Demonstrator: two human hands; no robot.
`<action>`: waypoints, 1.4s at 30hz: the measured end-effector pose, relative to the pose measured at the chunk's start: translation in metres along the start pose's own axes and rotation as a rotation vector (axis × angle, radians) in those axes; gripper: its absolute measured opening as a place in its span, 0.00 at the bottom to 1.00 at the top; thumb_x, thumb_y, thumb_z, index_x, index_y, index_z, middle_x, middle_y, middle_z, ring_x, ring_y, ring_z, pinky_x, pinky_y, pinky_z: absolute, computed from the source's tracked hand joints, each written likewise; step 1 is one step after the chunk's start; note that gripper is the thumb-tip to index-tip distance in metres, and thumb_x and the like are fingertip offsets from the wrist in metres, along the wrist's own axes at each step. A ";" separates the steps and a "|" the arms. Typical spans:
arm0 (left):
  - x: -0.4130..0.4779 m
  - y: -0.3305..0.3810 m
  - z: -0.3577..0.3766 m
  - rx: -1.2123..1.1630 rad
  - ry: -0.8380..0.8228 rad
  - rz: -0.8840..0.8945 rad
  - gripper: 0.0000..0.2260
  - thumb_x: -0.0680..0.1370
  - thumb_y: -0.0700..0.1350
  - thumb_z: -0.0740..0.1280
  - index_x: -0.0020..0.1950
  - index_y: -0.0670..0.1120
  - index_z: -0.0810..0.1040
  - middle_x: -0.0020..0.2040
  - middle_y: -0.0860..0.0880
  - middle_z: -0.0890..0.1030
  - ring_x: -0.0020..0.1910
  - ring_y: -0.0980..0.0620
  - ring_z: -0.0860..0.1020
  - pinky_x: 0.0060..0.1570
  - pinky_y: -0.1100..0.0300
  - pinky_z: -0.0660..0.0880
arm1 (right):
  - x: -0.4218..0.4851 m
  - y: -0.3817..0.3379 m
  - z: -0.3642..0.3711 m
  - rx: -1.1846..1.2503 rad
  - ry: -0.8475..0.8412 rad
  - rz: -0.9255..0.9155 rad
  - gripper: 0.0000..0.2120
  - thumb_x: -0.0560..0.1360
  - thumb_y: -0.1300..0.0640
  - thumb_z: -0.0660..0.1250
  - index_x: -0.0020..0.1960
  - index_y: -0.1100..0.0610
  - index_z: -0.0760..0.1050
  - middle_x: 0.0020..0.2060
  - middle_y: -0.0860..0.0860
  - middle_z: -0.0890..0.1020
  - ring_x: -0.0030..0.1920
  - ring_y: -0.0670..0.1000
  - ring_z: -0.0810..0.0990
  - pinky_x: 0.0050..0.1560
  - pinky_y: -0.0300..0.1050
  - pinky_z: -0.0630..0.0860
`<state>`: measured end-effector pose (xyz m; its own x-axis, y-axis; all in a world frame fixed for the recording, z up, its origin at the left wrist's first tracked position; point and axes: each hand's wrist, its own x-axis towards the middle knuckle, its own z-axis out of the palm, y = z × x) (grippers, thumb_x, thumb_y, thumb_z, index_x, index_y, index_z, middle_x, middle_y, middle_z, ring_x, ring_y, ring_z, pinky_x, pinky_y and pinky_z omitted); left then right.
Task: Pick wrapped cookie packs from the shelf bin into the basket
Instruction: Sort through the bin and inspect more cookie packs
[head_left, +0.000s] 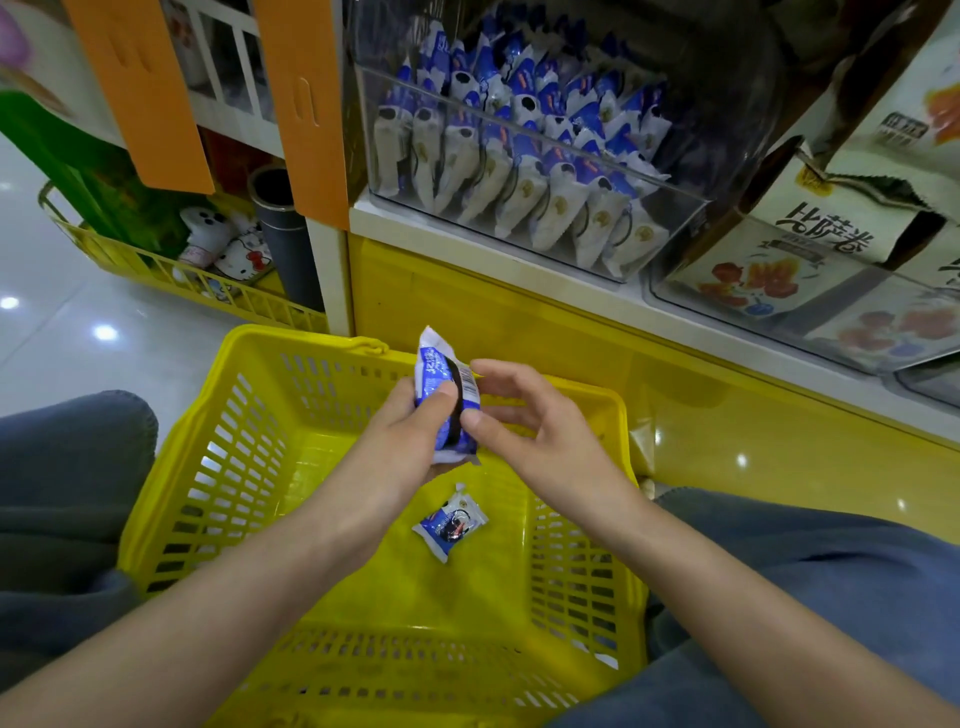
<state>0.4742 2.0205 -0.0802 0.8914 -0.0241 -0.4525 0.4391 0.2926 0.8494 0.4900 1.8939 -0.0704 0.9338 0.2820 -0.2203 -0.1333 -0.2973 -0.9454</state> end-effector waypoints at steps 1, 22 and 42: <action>0.000 0.000 0.000 -0.012 0.024 0.009 0.05 0.80 0.46 0.58 0.51 0.52 0.74 0.48 0.49 0.81 0.41 0.56 0.82 0.45 0.59 0.79 | 0.000 0.000 0.002 0.026 -0.010 0.026 0.18 0.73 0.63 0.68 0.59 0.51 0.69 0.54 0.47 0.77 0.55 0.47 0.78 0.53 0.37 0.76; -0.002 0.009 -0.024 1.036 -0.086 0.650 0.18 0.73 0.50 0.68 0.62 0.53 0.73 0.57 0.57 0.75 0.59 0.58 0.72 0.57 0.60 0.70 | 0.003 -0.012 -0.013 -0.069 -0.004 0.029 0.22 0.70 0.69 0.67 0.58 0.52 0.68 0.45 0.49 0.77 0.42 0.46 0.75 0.44 0.41 0.75; 0.002 -0.003 -0.010 0.601 -0.091 0.289 0.05 0.80 0.42 0.59 0.53 0.48 0.73 0.44 0.47 0.81 0.41 0.51 0.82 0.46 0.51 0.79 | 0.001 -0.001 -0.006 0.040 0.048 0.048 0.11 0.77 0.58 0.62 0.59 0.55 0.74 0.52 0.54 0.80 0.46 0.44 0.80 0.51 0.40 0.78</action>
<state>0.4735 2.0289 -0.0864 0.9768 -0.1127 -0.1823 0.1444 -0.2827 0.9483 0.4930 1.8892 -0.0678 0.9407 0.2242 -0.2547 -0.1904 -0.2724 -0.9432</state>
